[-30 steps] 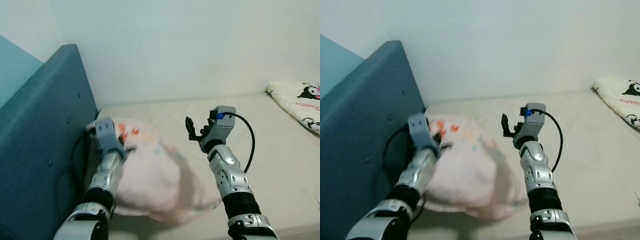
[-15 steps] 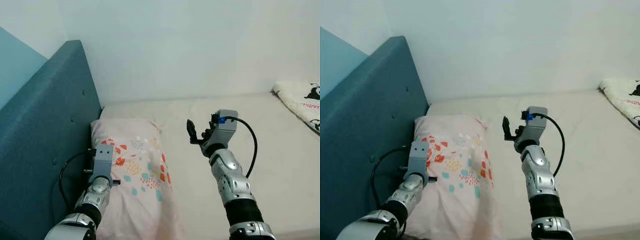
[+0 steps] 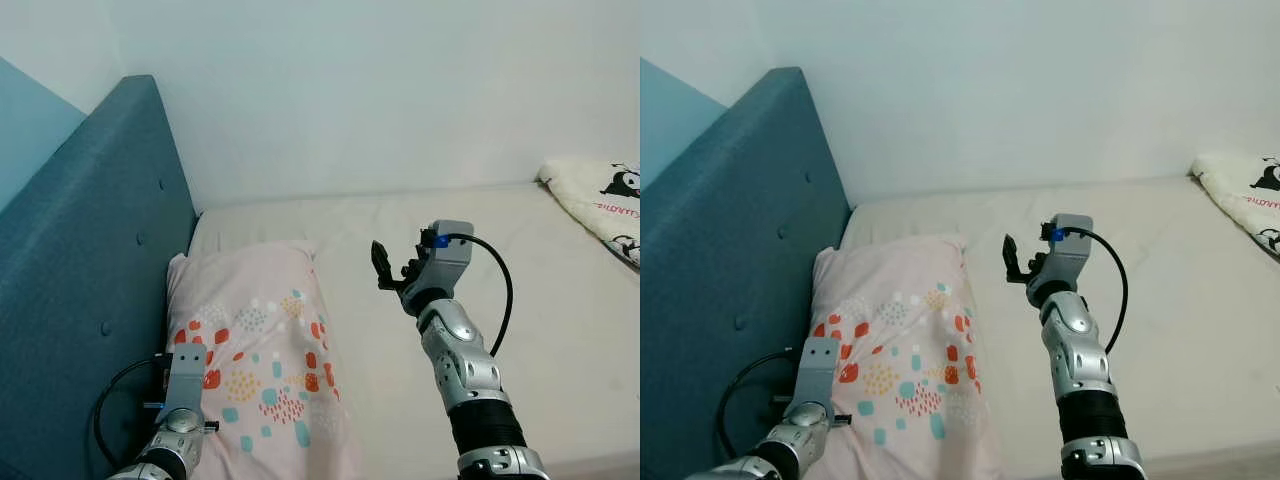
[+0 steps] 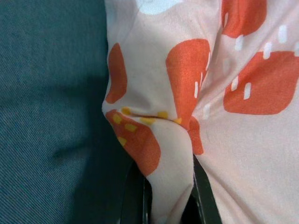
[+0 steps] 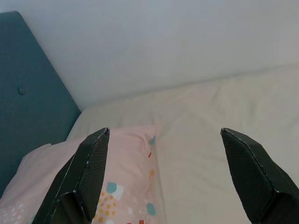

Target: Clean up the room

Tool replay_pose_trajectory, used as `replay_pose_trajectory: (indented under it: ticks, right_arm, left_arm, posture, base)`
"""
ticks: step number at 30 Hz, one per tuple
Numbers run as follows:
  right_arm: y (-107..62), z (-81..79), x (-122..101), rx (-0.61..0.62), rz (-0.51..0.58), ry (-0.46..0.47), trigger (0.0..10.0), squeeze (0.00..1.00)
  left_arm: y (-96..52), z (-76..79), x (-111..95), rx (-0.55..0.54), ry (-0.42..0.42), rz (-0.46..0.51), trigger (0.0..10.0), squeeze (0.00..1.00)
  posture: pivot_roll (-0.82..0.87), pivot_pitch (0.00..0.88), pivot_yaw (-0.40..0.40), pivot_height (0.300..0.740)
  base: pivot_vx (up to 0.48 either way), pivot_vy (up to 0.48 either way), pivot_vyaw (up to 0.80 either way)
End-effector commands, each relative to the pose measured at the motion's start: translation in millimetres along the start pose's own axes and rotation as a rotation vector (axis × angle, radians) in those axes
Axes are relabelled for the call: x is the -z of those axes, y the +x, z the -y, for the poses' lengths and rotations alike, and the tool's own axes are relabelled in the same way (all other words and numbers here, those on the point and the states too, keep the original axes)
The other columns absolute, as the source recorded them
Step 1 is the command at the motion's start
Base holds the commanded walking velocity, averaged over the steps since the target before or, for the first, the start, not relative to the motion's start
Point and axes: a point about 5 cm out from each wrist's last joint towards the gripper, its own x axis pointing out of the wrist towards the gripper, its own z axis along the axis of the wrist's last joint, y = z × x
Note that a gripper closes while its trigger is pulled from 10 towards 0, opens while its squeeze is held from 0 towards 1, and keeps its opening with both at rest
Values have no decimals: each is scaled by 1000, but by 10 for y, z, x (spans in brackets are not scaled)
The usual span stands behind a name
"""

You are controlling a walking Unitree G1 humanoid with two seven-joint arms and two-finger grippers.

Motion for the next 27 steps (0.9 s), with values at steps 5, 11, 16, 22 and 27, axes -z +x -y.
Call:
replay_pose_trajectory:
  ticks: [5, 11, 16, 22, 27]
  right_arm:
    - [-17, -1, 14, -8, -14, 14, 10000, 0]
    - [-11, -26, 17, -12, -14, 15, 10000, 0]
    - [9, -37, -10, -21, -10, 16, 10000, 0]
    - [24, -46, -25, -27, -7, 19, 10000, 0]
    - [32, -50, -11, -31, -21, 16, 10000, 0]
  left_arm:
    - [57, -199, -81, -57, 35, 42, 10000, 0]
    - [54, -287, 68, -63, 155, 16, 10000, 1000]
    - [47, -409, 235, -103, 188, -52, 10000, 1000]
    - [59, -508, 256, -127, 225, -62, 10000, 1000]
    - [94, -523, 135, -54, 107, -28, 10000, 1000]
  posture:
    - [-198, 0, 14, 740]
    - [-197, 0, 17, 740]
    - [-188, 0, 14, 740]
    - [-184, 0, 14, 740]
    - [-180, 0, 15, 740]
  base:
    - [0, 0, 0]
    - [0, 0, 0]
    - [0, 0, 0]
    - [0, 0, 0]
    - [0, 0, 0]
